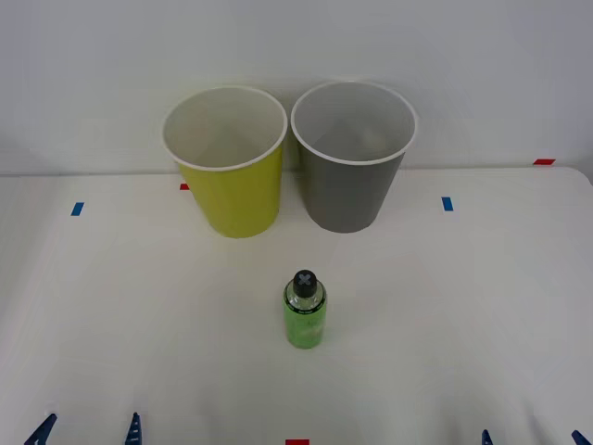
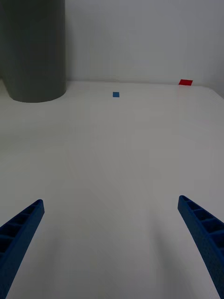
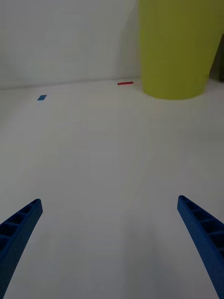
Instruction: Put cans in the gray bin and PET bottles in the light green bin.
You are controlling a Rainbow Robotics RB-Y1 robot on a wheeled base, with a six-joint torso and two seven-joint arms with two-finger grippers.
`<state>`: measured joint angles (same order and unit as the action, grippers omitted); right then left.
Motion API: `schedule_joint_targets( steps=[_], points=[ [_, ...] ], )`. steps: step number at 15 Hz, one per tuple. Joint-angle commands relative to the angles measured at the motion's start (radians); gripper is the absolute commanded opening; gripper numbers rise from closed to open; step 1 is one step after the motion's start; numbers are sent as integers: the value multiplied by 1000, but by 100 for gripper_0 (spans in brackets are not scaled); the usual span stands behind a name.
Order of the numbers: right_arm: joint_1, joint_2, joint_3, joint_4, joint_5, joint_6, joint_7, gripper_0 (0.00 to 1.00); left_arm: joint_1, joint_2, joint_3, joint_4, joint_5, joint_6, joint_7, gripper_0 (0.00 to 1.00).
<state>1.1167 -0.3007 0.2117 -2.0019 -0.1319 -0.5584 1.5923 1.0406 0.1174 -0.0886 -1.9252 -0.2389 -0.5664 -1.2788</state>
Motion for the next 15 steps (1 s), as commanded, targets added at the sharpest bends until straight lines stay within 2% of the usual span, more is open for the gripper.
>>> schedule_joint_targets(
  steps=[1,3,6,9,15],
  points=[
    [0,0,0,0,0,0,0,100,-70,87,-37,2,13,-40,-13,100],
    [0,0,0,0,0,0,0,100,-142,211,-88,5,20,-26,-21,100],
    [0,0,0,0,0,0,0,100,-232,381,-212,5,115,-12,-42,100],
    [0,0,0,0,0,0,0,100,-294,430,-289,12,168,25,-137,100],
    [0,0,0,0,0,0,0,100,-418,467,-392,55,213,29,-137,100]
  ],
)
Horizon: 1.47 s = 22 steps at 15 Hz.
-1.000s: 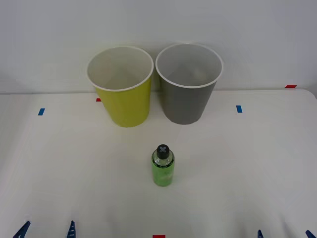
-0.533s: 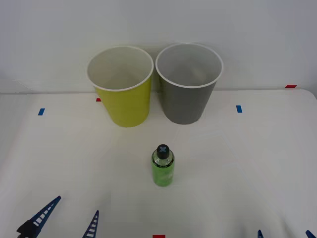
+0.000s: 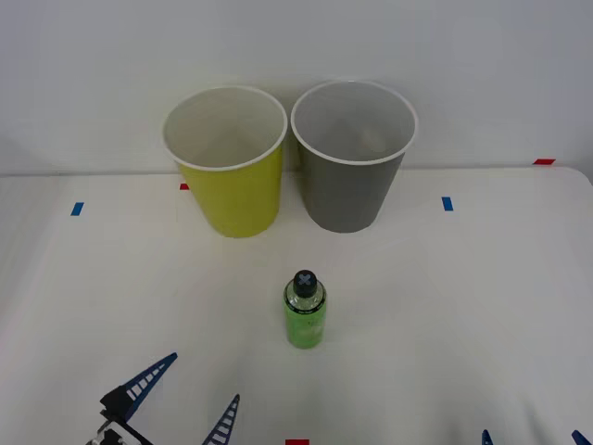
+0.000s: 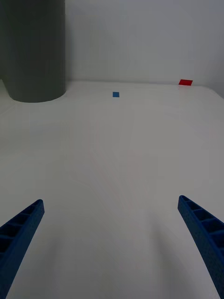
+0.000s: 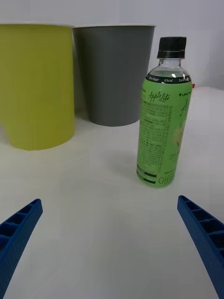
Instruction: Put cans in the gray bin and PET bottles in the light green bin.
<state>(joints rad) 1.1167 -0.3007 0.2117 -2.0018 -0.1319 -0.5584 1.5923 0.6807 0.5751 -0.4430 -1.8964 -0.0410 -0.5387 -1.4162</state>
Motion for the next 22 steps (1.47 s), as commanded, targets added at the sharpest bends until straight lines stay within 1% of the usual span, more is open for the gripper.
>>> schedule_joint_targets(
  steps=[1,4,5,9,11,13,16,19,22],
  points=[
    [0,0,0,0,0,0,0,100,-93,11,-60,48,29,2,0,100],
    [0,0,0,0,0,0,0,100,-191,12,-128,95,84,5,-4,100],
    [0,0,0,0,0,0,0,100,-214,12,-135,105,93,11,-6,100],
    [0,0,0,0,0,0,0,100,-297,6,-151,108,96,78,-7,100],
    [0,0,0,0,0,0,0,100,-342,5,-177,108,118,118,-7,100],
    [0,0,0,0,0,0,0,100,-374,3,-210,108,154,128,-10,100],
    [0,0,0,0,0,0,0,100,-412,-15,-246,108,179,144,-20,100],
    [0,0,0,0,0,0,0,100,-452,-17,-272,108,188,169,-29,100],
    [0,0,0,0,0,0,0,100,-504,-20,-273,108,185,209,-30,100]
  ],
)
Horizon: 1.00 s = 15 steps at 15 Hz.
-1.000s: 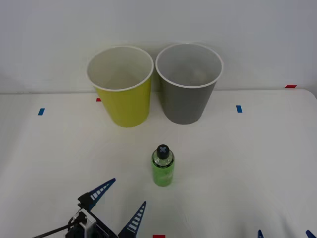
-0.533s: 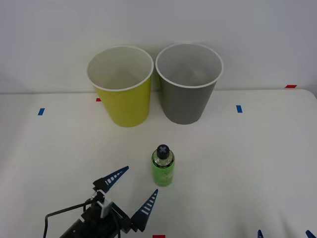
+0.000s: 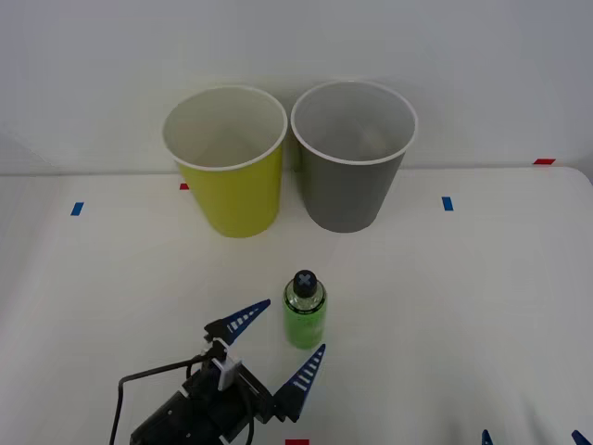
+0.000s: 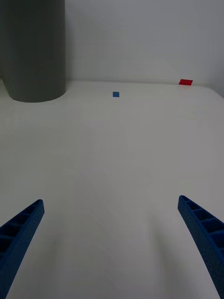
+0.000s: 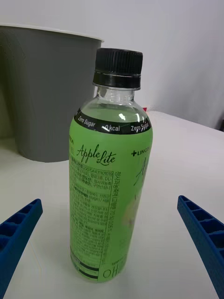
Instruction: Put cans in the gray bin and PET bottles in the light green bin.
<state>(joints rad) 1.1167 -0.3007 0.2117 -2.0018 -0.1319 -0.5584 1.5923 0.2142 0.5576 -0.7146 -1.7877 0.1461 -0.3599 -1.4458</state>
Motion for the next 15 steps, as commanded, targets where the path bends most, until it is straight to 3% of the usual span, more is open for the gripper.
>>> schedule_joint_targets(
  steps=[1,15],
  points=[
    [0,0,0,0,0,0,0,100,-53,-1,-2,-1,-2,41,-1,100],
    [0,0,0,0,0,0,0,100,-165,-70,-20,1,9,182,2,100]
  ],
)
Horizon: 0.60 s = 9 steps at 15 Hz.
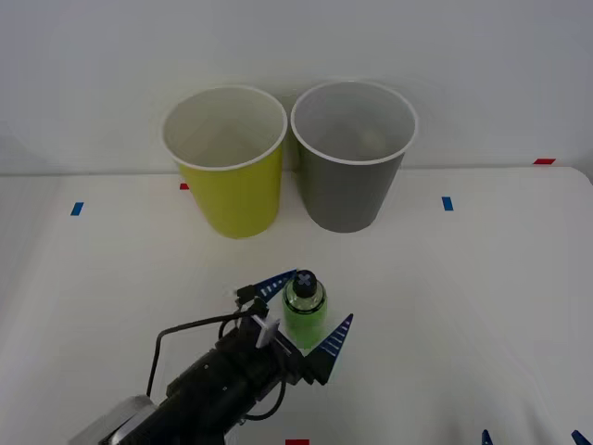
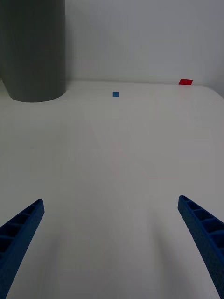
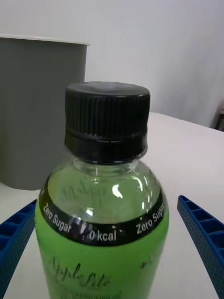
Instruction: Put cans in the gray bin and PET bottles in the light green bin.
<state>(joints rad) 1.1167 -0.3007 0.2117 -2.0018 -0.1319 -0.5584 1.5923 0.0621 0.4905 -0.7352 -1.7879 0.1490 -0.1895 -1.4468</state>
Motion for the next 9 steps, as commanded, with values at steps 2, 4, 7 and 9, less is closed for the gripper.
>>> schedule_joint_targets(
  steps=[2,4,7,9],
  points=[
    [0,0,0,0,0,0,0,100,-13,-6,0,-1,11,12,6,97],
    [0,0,0,0,0,0,0,100,-13,-7,2,1,11,12,8,53],
    [0,0,0,0,0,0,0,100,-13,-16,5,-1,11,12,8,3],
    [0,0,0,0,0,0,0,100,-13,-15,8,-1,3,19,3,1]
  ],
)
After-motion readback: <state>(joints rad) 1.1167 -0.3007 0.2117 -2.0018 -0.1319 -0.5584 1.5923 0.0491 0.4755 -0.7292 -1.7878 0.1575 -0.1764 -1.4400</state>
